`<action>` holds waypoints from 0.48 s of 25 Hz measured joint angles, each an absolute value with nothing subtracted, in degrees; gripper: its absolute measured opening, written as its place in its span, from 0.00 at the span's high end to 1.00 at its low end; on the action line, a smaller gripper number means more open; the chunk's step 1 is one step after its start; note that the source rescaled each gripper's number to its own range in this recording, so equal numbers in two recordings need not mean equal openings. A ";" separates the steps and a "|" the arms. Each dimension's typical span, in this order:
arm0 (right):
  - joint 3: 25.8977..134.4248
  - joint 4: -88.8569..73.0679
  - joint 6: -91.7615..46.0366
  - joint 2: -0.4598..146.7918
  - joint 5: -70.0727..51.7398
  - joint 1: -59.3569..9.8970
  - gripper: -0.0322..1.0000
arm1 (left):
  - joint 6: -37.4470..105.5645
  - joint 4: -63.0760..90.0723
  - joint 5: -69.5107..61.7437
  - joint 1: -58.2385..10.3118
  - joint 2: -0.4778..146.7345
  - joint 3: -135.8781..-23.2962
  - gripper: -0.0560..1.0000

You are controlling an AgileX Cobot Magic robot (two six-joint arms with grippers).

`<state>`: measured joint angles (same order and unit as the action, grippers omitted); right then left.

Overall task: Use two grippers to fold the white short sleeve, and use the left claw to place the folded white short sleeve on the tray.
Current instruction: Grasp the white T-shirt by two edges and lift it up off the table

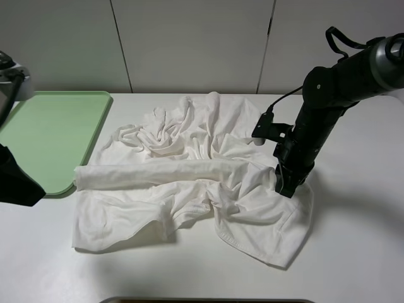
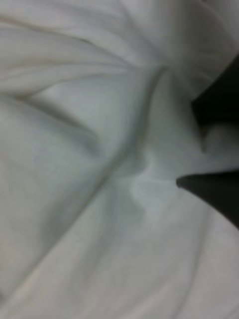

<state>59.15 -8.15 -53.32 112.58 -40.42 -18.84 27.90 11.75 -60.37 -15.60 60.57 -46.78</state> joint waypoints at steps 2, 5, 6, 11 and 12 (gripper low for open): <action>59.15 -8.15 -52.78 112.58 -40.87 -18.84 0.77 | 27.90 11.70 -59.84 -15.60 60.61 -46.78 0.04; 59.15 -8.15 -52.31 112.58 -41.07 -18.84 0.80 | 27.90 11.70 -58.19 -15.60 60.92 -46.78 0.04; 59.15 -8.15 -51.88 112.58 -41.14 -18.84 0.81 | 27.90 11.70 -57.47 -15.60 61.16 -46.78 0.04; 59.15 -7.90 -49.20 112.58 -41.32 -18.84 0.89 | 28.93 11.70 -55.12 -15.60 68.75 -47.62 0.08; 59.15 -7.77 -48.94 112.58 -41.37 -18.84 0.94 | 29.53 11.70 -54.22 -15.60 71.16 -48.40 0.08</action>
<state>59.15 -7.77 -48.94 112.58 -41.37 -18.84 29.53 11.70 -54.22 -15.60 71.16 -48.40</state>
